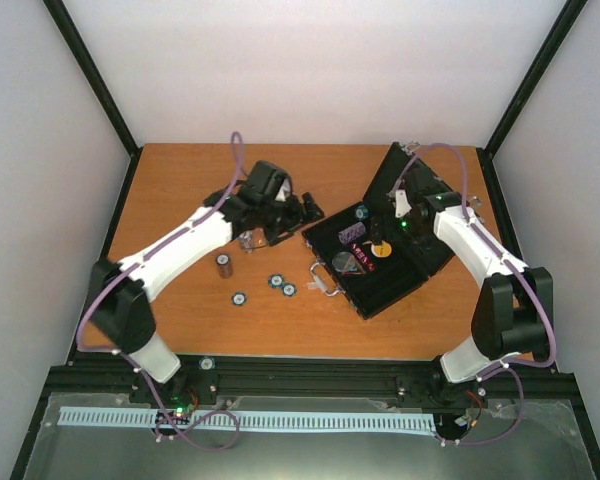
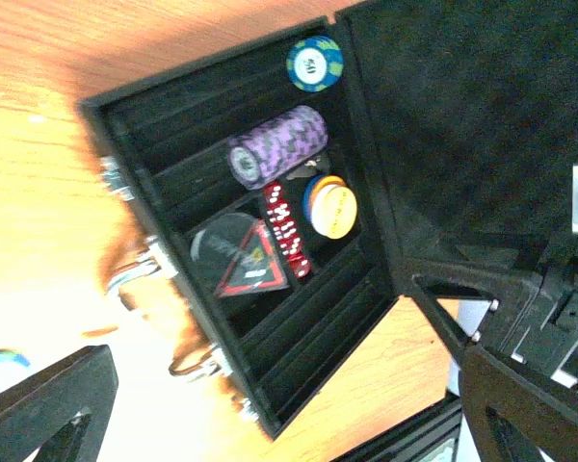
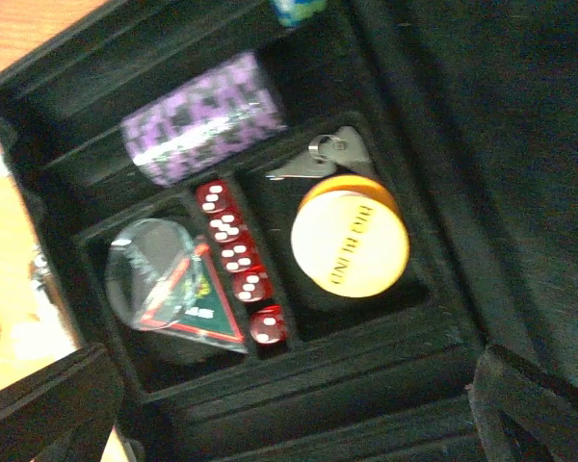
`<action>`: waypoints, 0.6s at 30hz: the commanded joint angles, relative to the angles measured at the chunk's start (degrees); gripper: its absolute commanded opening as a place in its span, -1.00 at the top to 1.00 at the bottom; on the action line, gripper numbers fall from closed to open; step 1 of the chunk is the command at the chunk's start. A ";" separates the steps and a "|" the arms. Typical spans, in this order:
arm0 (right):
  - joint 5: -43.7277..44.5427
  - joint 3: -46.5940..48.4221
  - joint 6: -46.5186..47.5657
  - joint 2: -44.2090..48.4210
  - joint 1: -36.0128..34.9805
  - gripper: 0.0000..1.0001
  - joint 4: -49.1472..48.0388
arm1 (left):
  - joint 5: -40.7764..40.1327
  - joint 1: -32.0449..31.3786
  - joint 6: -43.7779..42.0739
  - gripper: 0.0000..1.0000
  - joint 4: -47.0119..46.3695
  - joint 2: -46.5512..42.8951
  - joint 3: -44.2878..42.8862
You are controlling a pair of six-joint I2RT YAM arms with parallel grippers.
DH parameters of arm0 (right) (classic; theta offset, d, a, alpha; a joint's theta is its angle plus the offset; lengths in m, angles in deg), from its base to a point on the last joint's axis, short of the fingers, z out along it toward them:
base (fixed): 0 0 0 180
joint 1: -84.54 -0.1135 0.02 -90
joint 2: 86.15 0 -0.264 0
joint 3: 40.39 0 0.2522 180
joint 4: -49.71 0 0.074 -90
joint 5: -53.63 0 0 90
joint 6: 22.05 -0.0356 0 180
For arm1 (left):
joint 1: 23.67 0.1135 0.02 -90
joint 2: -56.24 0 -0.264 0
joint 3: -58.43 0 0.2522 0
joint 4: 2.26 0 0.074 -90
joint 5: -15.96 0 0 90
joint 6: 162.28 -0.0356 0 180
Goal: Pack up texas hold em set
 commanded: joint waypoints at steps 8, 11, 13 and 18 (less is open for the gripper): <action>-8.55 6.85 -3.96 -7.05 -14.58 -0.97 -3.74 | -9.29 5.74 -4.03 -0.99 11.01 -20.60 18.14; -13.05 8.20 -5.31 -10.72 -15.40 -0.97 -6.16 | -12.30 6.46 -4.64 -1.00 13.09 -23.51 18.89; -15.13 9.18 -5.36 -13.45 -15.74 -0.97 -6.96 | -13.73 6.47 -5.06 -0.99 14.20 -24.77 18.89; -17.18 11.92 -4.53 -19.60 -15.98 -0.97 -7.97 | -16.85 6.56 -5.06 -0.99 16.43 -27.31 19.27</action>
